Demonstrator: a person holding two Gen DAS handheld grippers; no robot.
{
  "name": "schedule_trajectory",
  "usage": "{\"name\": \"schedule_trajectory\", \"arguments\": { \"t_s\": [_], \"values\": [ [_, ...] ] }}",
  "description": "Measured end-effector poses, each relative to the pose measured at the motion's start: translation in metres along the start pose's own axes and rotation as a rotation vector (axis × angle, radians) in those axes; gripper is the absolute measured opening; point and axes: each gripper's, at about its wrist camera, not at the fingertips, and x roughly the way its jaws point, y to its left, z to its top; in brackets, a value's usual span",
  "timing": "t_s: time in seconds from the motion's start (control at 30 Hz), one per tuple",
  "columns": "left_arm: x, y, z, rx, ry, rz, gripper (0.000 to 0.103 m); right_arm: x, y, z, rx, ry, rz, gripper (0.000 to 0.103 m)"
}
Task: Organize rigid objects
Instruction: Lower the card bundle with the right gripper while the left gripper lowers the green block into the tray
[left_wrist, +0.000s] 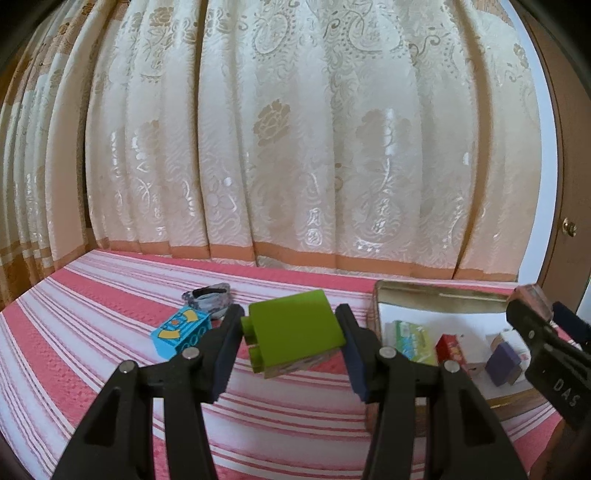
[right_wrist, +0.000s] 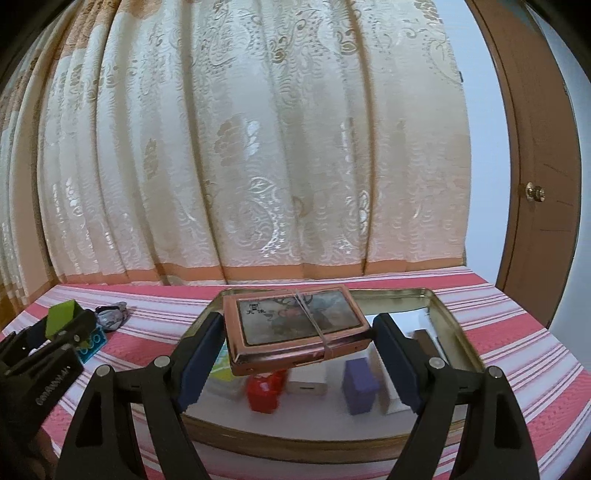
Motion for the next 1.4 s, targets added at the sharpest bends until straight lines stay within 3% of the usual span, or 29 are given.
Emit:
{"name": "schedule_trajectory", "arguments": {
  "t_s": [0.73, 1.07, 1.4],
  "values": [
    [0.006, -0.070, 0.012, 0.062, -0.019, -0.109, 0.051, 0.016, -0.080, 0.010, 0.040, -0.004, -0.140, 0.083],
    [0.016, -0.106, 0.011, 0.109, -0.001, -0.152, 0.051, 0.025, -0.096, 0.013, 0.041, 0.012, -0.167, 0.083],
    [0.032, -0.123, 0.004, 0.134, 0.058, -0.146, 0.051, 0.038, -0.098, 0.011, 0.028, 0.044, -0.181, 0.083]
  ]
}}
